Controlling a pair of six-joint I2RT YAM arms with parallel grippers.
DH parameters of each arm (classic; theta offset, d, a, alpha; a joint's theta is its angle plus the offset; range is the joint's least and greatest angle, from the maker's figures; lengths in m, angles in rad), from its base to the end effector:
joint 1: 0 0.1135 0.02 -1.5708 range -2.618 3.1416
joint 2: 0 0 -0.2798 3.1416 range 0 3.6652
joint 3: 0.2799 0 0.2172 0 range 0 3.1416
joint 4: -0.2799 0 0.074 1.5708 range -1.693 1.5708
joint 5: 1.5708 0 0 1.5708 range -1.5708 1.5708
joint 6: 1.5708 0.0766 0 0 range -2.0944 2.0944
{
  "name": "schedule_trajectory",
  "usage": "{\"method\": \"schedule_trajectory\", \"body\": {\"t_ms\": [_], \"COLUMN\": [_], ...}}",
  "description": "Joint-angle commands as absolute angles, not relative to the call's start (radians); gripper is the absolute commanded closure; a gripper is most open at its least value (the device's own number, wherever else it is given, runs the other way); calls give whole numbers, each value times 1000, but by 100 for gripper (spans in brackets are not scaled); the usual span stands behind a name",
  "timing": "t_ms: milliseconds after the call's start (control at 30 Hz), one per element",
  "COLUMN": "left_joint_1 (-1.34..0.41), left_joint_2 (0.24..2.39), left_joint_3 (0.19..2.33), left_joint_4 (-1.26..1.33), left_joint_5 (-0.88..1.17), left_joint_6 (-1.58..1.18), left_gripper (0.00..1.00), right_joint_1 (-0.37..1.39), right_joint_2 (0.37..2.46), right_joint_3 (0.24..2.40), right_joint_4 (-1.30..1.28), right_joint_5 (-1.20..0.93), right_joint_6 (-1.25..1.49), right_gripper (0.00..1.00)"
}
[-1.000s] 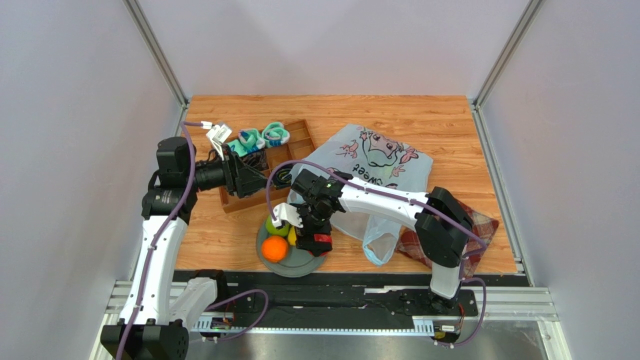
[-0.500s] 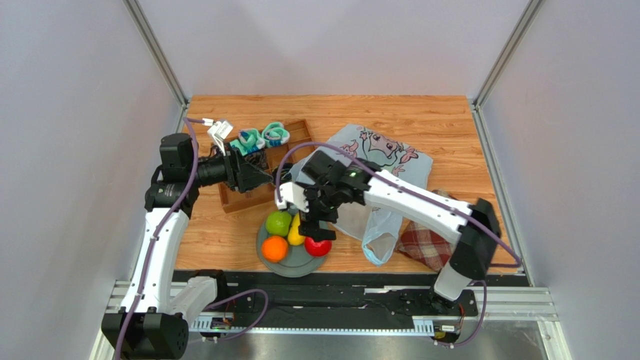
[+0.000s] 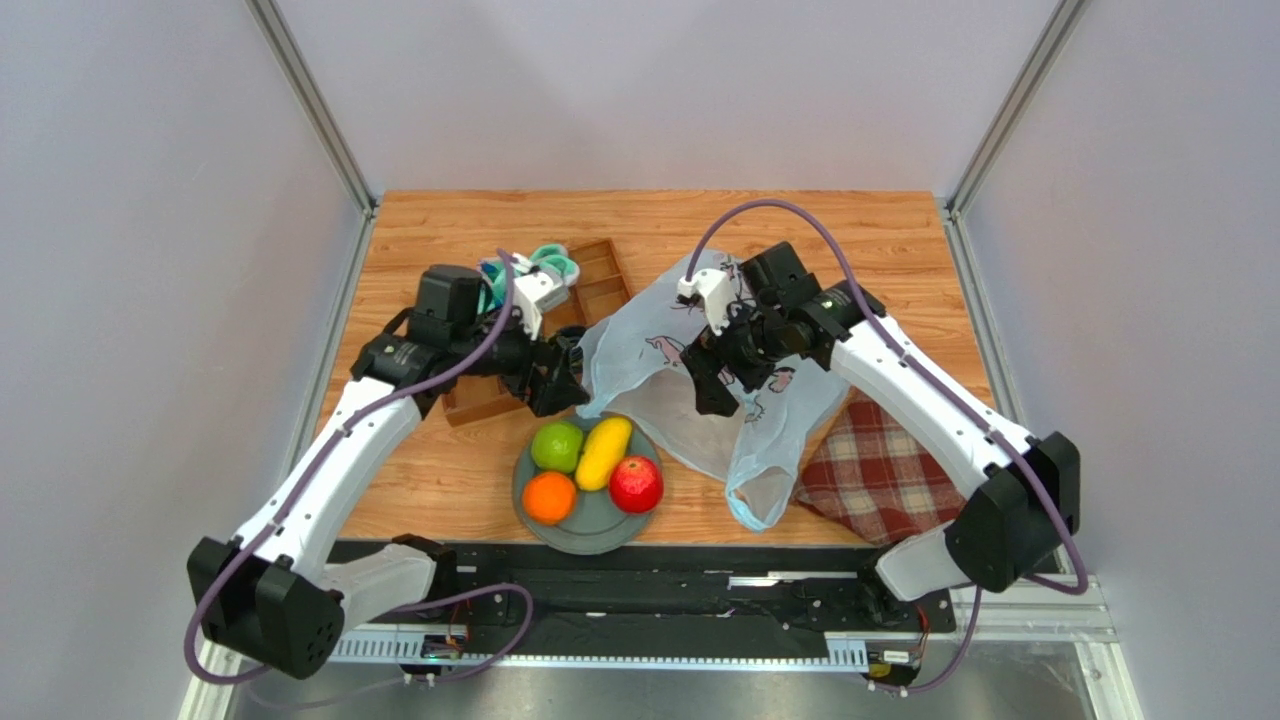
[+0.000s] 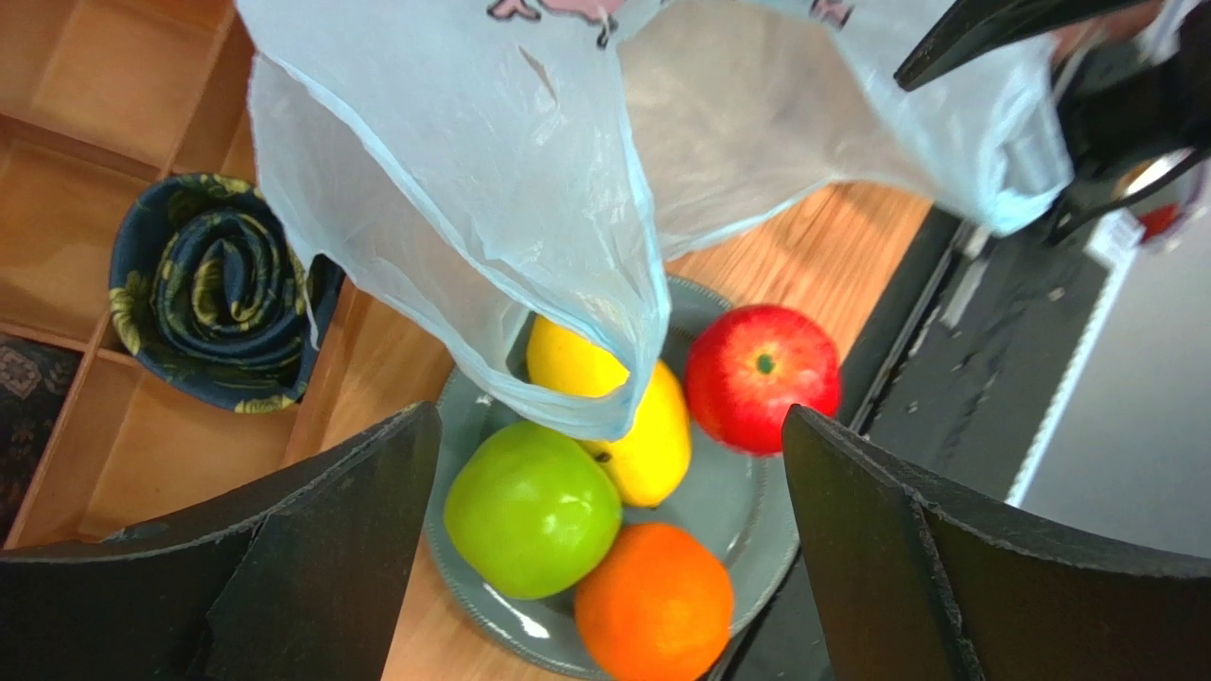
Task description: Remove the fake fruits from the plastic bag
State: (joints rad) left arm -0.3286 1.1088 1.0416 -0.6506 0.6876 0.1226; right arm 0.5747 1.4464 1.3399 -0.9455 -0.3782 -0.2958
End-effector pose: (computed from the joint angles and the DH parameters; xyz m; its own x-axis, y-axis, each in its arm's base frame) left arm 0.1811 -0.1131 0.3222 -0.5320 0.2813 -0.7987 0.7728 0.5468 -0.3222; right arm 0.2123 0.1712 0.3025 -0.5052 -0.6499 -0.5678 -0.8427 0.5134 0.1622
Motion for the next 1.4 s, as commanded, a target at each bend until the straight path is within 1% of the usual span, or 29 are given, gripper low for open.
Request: {"method": "schedule_trajectory", "body": {"t_ms": [0,100,133,167,267,367,400,433,567,600,700,767,800,867,1000,1067,1233,1333,1367], "left_joint_1": [-420,-469,-480,-485,-497,-500,-500,-500,-497,-497,-497,-497,-497,-497,-497,-500,-500,-500,-500], "left_joint_2": [1202,1282,1307,1353,1416,1468,1483,1494,1532,1537,1543,1552,1551,1537,1509,1490,1505,1520,1525], "left_joint_3": [1081,1094,1104,1115,1163,1225,1248,1271,1421,1443,1512,1549,1555,1563,1560,1552,1517,1505,1511], "left_joint_4": [-684,-643,-640,-638,-644,-658,-672,-689,-721,-722,-696,-712,-721,-738,-756,-743,-750,-733,-732], "left_joint_5": [562,496,427,402,387,414,437,448,576,647,765,796,827,860,1004,1014,962,959,959], "left_joint_6": [297,318,311,311,321,311,292,278,200,152,86,77,83,87,89,75,101,95,92], "left_gripper": [1,1,2,4,16,46,84,100,100,100,100,100,100,100,100,100,100,100,100], "right_joint_1": [571,537,534,531,529,529,531,529,523,522,488,441,424,378,344,342,347,362,373], "right_joint_2": [1551,1621,1627,1638,1657,1683,1690,1698,1764,1778,1831,1859,1868,1893,1917,1913,1939,1997,2005], "right_joint_3": [1394,1425,1425,1424,1399,1350,1342,1341,1388,1420,1498,1549,1602,1640,1663,1644,1617,1678,1704], "right_joint_4": [-890,-830,-816,-804,-786,-720,-704,-692,-673,-672,-657,-655,-661,-678,-706,-704,-670,-679,-692], "right_joint_5": [-477,-509,-500,-505,-528,-534,-522,-520,-489,-479,-350,-302,-285,-273,-296,-327,-406,-411,-384], "right_joint_6": [-233,-154,-134,-118,-98,-54,-32,-14,-18,-18,-6,14,8,5,5,5,37,40,46], "right_gripper": [18,25,25,26,28,29,28,27,26,27,26,27,27,27,25,24,23,23,23]}}
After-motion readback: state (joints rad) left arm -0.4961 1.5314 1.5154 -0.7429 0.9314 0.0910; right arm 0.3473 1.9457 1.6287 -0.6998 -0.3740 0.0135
